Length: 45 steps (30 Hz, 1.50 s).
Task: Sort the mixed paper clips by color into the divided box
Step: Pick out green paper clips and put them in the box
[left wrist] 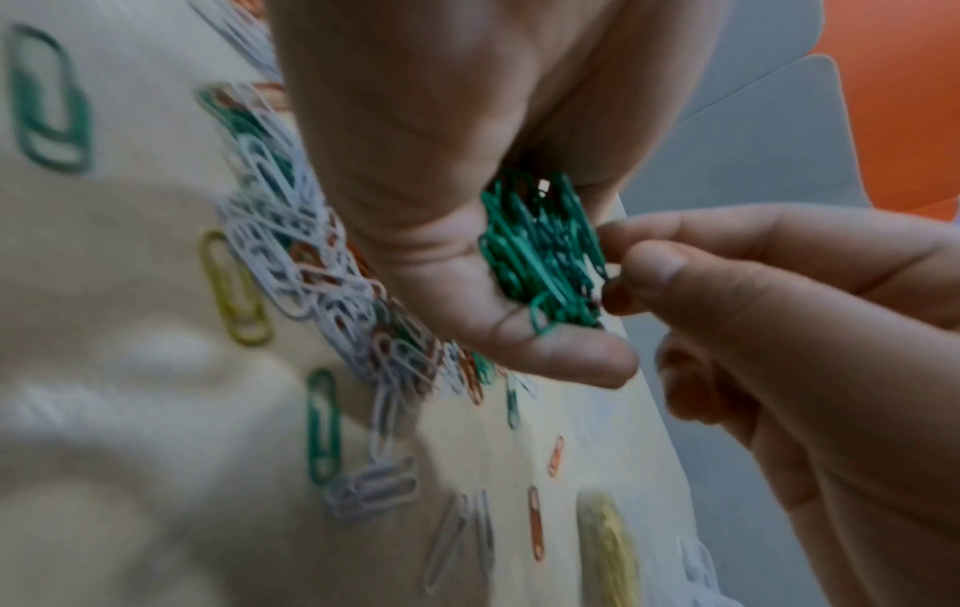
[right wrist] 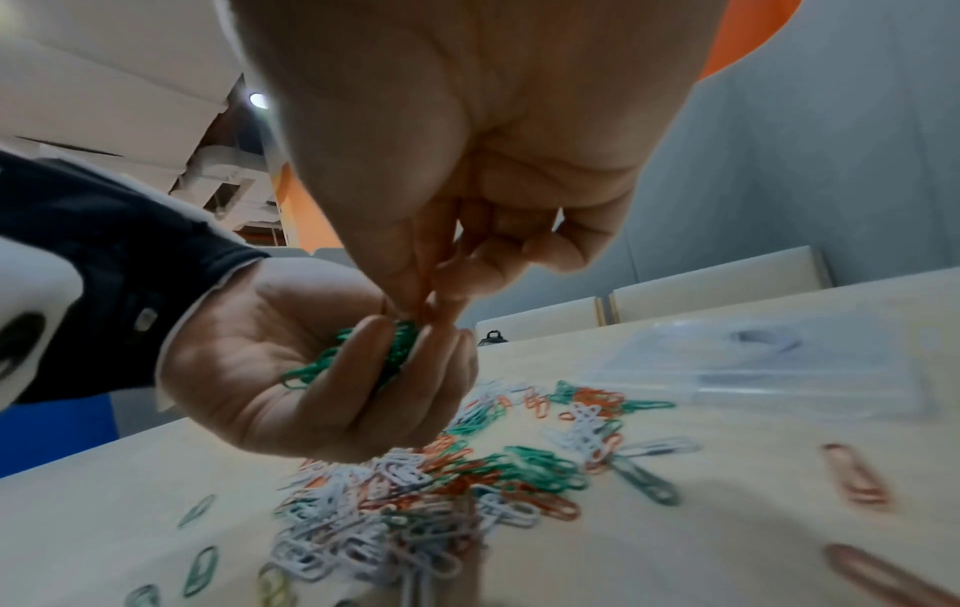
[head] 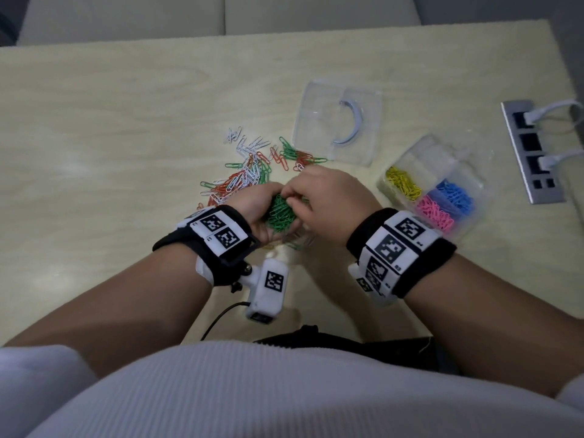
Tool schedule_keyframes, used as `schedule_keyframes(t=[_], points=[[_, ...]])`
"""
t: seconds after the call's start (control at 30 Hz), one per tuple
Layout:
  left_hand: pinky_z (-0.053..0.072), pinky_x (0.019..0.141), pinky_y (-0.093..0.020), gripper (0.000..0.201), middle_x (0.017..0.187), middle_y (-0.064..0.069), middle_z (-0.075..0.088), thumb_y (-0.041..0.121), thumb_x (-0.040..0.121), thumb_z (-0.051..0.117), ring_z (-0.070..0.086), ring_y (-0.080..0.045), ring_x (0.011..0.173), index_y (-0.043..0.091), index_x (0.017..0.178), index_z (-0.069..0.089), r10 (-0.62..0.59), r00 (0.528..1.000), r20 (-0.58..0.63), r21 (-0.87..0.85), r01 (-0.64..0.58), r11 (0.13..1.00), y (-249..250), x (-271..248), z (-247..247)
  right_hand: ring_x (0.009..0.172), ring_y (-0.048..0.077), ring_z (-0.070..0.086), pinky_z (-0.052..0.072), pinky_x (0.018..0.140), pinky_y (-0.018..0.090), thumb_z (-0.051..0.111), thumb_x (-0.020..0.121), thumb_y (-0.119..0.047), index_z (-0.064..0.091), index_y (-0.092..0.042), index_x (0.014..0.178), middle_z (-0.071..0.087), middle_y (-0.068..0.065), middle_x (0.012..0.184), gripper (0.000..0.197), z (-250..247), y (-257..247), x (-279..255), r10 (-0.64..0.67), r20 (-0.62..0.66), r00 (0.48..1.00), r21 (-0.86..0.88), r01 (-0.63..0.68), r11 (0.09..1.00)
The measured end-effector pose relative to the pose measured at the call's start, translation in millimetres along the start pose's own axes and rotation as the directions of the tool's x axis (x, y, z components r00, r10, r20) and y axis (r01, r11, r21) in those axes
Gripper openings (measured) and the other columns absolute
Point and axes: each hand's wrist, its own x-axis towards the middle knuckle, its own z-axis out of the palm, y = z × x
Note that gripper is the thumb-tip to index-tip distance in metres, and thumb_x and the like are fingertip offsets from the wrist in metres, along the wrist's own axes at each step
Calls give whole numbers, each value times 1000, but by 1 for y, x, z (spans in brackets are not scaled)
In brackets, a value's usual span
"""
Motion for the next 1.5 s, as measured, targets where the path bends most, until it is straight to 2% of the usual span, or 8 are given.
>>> schedule_keyframes(t=[0.2, 0.33, 0.43, 0.7, 0.9, 1.17, 1.33, 1.5], points=[[55, 49, -22, 26, 66, -6, 61, 22, 98, 44, 64, -16, 54, 10, 78, 55, -1, 997, 80, -46, 5, 999, -4, 7, 56, 86, 18, 55, 45, 77, 32, 55, 90, -24, 67, -17, 100, 57, 1, 98, 17, -27, 49, -47, 230, -254, 939, 95, -213, 972], [55, 50, -21, 30, 66, -3, 61, 24, 99, 42, 66, -15, 58, 13, 74, 55, 23, 995, 93, -84, -15, 996, -4, 19, 96, 117, 28, 42, 37, 96, 40, 56, 87, -43, 55, -20, 123, 43, 6, 131, 42, -37, 100, -83, 513, -253, 820, -162, -559, 813], [54, 51, -21, 30, 65, -3, 61, 24, 99, 40, 65, -15, 58, 13, 74, 54, 59, 992, 110, -94, -49, 994, -1, 26, 123, 138, 32, 22, 25, 110, 45, 59, 81, -59, 36, -20, 140, 17, 9, 154, 75, -39, 132, -104, 634, -149, 759, -186, -651, 736], [54, 53, -22, 34, 60, -5, 58, 24, 102, 34, 61, -18, 58, 10, 75, 52, 161, 984, 76, -119, -151, 981, 16, 52, 190, 147, 28, 5, 16, 116, 45, 66, 78, -59, 13, -20, 149, 5, 9, 159, 97, -37, 162, -131, 609, 6, 793, -154, -601, 784], [49, 67, -27, 38, 66, -6, 51, 25, 103, 32, 57, -21, 65, 11, 71, 48, 237, 971, -27, -147, -238, 960, 29, 74, 221, 147, 27, 3, 17, 116, 43, 65, 81, -57, 25, -17, 145, 5, 10, 159, 85, -35, 170, -142, 544, 15, 839, -115, -539, 834], [45, 63, -29, 34, 55, -5, 59, 11, 96, 41, 61, -25, 62, 7, 65, 55, 536, 844, -22, 146, -528, 837, 18, 98, 237, 147, 26, -6, 13, 117, 44, 65, 84, -45, 41, -20, 130, -5, 9, 160, 57, -43, 170, -146, 506, 89, 858, -90, -499, 862], [50, 80, -35, 30, 73, -6, 70, 13, 92, 47, 66, -21, 79, 10, 67, 65, 573, 819, 1, 275, -551, 788, 17, 93, 233, 147, 26, -9, 15, 118, 47, 65, 85, -41, 40, -20, 131, -8, 7, 160, 56, -45, 169, -145, 517, 116, 848, -80, -511, 856], [45, 69, -26, 24, 76, -4, 73, 2, 85, 48, 65, -11, 67, 11, 78, 70, 610, 791, 56, 346, -588, 731, 13, 90, 234, 147, 26, -10, 18, 117, 50, 64, 85, -42, 40, -19, 129, -9, 7, 160, 55, -45, 168, -144, 530, 129, 838, -83, -523, 848]])
